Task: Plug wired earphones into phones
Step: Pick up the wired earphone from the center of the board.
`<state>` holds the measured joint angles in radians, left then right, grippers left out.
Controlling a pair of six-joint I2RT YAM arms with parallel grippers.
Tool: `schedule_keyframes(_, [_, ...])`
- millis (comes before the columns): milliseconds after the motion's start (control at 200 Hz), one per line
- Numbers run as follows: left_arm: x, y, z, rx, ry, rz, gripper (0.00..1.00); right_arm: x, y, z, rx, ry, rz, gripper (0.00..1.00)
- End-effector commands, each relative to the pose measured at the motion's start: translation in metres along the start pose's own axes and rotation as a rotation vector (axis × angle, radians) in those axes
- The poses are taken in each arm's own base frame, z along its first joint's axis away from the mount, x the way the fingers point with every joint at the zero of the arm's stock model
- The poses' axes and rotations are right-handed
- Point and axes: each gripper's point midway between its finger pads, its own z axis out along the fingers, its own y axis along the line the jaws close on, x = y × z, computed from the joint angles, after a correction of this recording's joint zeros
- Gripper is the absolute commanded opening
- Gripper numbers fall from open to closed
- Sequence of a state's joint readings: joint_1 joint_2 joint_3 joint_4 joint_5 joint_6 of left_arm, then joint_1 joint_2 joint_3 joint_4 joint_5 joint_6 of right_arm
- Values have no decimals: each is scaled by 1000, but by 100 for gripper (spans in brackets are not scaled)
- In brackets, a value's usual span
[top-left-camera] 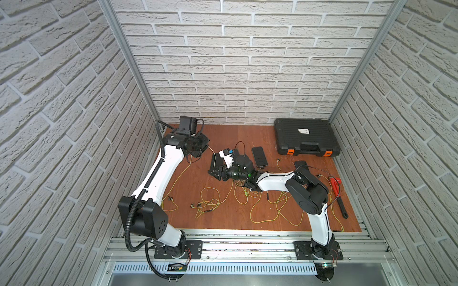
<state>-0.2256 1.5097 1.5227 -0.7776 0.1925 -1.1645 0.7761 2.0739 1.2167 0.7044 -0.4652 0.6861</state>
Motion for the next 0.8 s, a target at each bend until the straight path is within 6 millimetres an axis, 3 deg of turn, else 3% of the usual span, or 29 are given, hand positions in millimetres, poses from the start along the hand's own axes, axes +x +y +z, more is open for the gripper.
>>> schedule_keyframes(0, [-2, -11, -11, 58, -20, 6, 0, -8, 16, 6, -43, -22, -27, 45])
schedule_keyframes(65, [-2, -11, -10, 60, -21, 6, 0, -7, 14, 6, -37, -16, -23, 38])
schedule_keyframes(395, [-3, -12, -11, 65, -24, 1, 0, 5, 8, 8, -22, 11, -1, 34])
schedule_keyframes(795, [-5, -11, -11, 67, -26, 0, 0, 18, 2, 7, -1, 40, 9, 35])
